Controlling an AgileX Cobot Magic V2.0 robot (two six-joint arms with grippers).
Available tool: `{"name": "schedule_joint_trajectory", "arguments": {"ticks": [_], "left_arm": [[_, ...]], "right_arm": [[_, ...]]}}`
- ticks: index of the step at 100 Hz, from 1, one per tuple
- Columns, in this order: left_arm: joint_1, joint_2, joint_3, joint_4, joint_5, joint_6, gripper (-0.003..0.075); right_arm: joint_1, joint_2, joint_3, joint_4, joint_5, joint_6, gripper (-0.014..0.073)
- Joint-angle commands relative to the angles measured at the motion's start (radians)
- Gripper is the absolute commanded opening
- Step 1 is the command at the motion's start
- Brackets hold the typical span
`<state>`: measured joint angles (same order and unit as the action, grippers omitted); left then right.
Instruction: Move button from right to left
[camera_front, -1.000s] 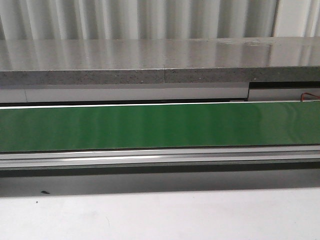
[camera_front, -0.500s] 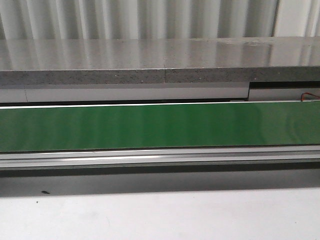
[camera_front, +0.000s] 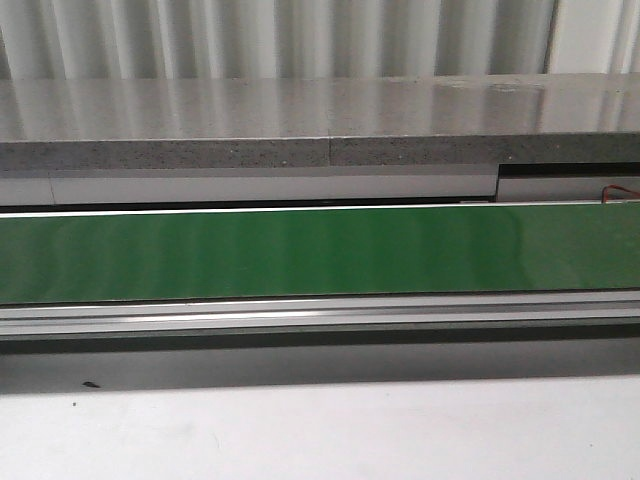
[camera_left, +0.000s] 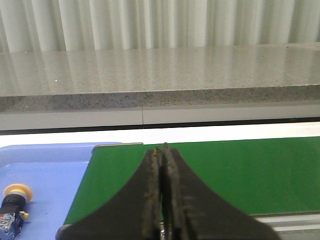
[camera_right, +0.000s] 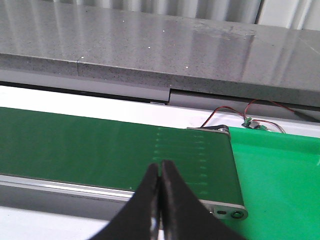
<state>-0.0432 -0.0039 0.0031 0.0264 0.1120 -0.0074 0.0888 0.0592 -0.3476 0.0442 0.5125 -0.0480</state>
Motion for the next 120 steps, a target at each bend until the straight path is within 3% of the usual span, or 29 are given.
{"name": "schedule_joint_trajectory", "arguments": {"ticks": [1,14,32,45,72,120], "left_arm": [[0.002,-0.031,0.039,0.0,-0.082,-0.013,-0.0021],[0.002,-0.031,0.039,0.0,-0.082,-0.013,-0.002],[0.002,-0.031,0.039,0.0,-0.082,-0.013,-0.0021],[0.002,-0.031,0.039,0.0,-0.082,-0.013,-0.002],[0.002,-0.031,0.039,0.0,-0.084,-0.013,-0.002],[0.002,-0.031,0.039,0.0,-0.084,-0.013,-0.002]], "right_arm": [[0.0,0.01,-0.024,-0.017,-0.083,-0.009,-0.0068],[-0.002,0.01,-0.016,-0.023,-0.119,-0.009,-0.0068],[-0.039,0.01,0.093,-0.072,-0.392,0.087,-0.0068],[-0.065,0.007,0.189,-0.078,-0.486,0.102,-0.0068],[-0.101,-0.089,0.357,-0.078,-0.573,0.102,-0.0068],[-0.101,-0.089,0.355,-0.078,-0.547,0.102,-0.0068]]}}
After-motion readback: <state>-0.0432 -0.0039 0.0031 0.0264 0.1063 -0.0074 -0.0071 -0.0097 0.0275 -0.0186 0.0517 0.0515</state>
